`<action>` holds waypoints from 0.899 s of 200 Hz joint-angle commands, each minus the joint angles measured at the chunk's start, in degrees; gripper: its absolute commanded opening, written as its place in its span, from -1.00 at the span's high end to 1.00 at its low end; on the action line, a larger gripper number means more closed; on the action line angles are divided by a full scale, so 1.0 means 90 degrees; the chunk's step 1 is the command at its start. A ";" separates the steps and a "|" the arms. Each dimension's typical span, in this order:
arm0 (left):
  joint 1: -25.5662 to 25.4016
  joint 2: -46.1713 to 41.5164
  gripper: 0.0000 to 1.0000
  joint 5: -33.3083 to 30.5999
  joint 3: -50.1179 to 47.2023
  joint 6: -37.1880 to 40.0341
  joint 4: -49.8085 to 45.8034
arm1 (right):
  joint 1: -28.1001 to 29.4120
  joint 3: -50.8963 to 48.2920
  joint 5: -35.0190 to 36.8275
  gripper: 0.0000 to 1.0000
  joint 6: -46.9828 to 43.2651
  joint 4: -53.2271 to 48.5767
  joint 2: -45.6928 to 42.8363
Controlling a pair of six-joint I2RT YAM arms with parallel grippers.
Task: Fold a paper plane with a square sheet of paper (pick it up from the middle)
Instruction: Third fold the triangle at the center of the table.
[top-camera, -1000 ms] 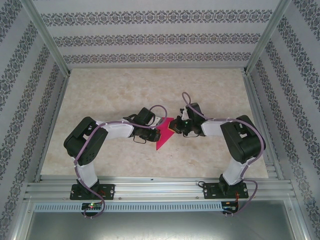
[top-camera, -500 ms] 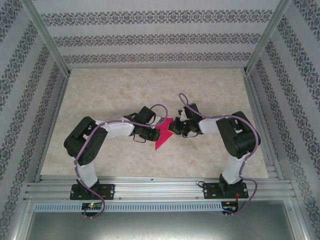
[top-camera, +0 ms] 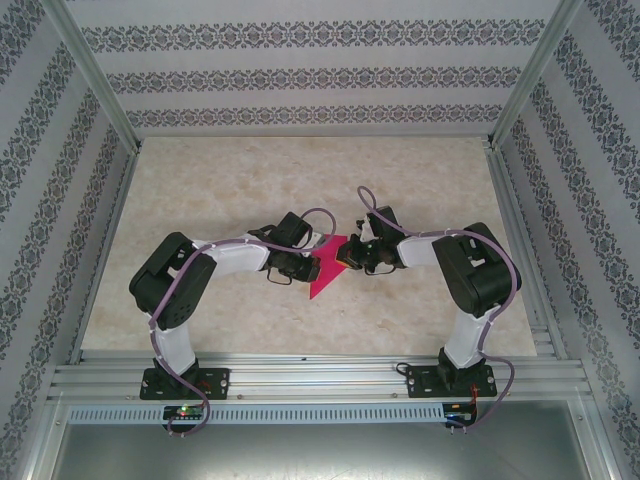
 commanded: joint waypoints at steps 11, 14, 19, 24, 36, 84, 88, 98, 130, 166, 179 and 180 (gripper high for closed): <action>0.0039 0.0380 0.99 -0.0162 -0.0125 0.0116 -0.0153 | -0.0030 0.0087 0.0042 0.89 -0.0141 -0.0225 -0.0826; 0.0041 0.0383 0.99 -0.0149 -0.0132 0.0119 -0.0136 | -0.0034 0.0053 0.0060 0.88 -0.0139 -0.0225 -0.0911; 0.0041 0.0385 0.99 -0.0121 -0.0155 0.0108 -0.0105 | -0.0028 0.0002 0.0101 0.87 -0.0129 -0.0225 -0.1083; 0.0040 0.0390 0.99 -0.0097 -0.0170 0.0097 -0.0078 | -0.0025 -0.0070 0.0144 0.87 -0.0111 -0.0218 -0.1252; 0.0048 0.0400 0.99 -0.0036 -0.0188 0.0078 -0.0040 | 0.0022 -0.0334 0.0293 0.87 -0.0022 -0.0131 -0.1615; 0.0079 0.0494 0.99 0.0144 -0.0126 0.0001 0.0038 | 0.0769 -0.1705 0.0833 0.95 0.0738 0.0973 -0.2464; 0.0075 0.0500 0.99 0.0159 -0.0112 0.0006 0.0038 | 0.0868 -0.1764 0.0854 0.96 0.0791 0.1064 -0.2467; 0.0080 0.0546 0.99 0.0186 -0.0106 -0.0007 0.0048 | 0.1125 -0.1837 0.0949 0.97 0.0911 0.1187 -0.2427; 0.0085 0.0679 0.98 0.0256 -0.0006 -0.0040 0.0042 | 0.1778 -0.1766 0.1057 1.00 0.1158 0.1589 -0.1916; 0.0100 0.0742 0.98 0.0281 0.0072 -0.0050 0.0017 | 0.1938 -0.1749 0.0928 1.00 0.1394 0.2089 -0.1356; 0.0109 0.0743 0.99 0.0280 0.0070 -0.0050 0.0007 | 0.1954 -0.1756 0.0934 1.00 0.1423 0.2228 -0.1221; 0.0109 0.0743 0.98 0.0276 0.0070 -0.0050 0.0008 | 0.1954 -0.1756 0.0933 1.00 0.1419 0.2237 -0.1204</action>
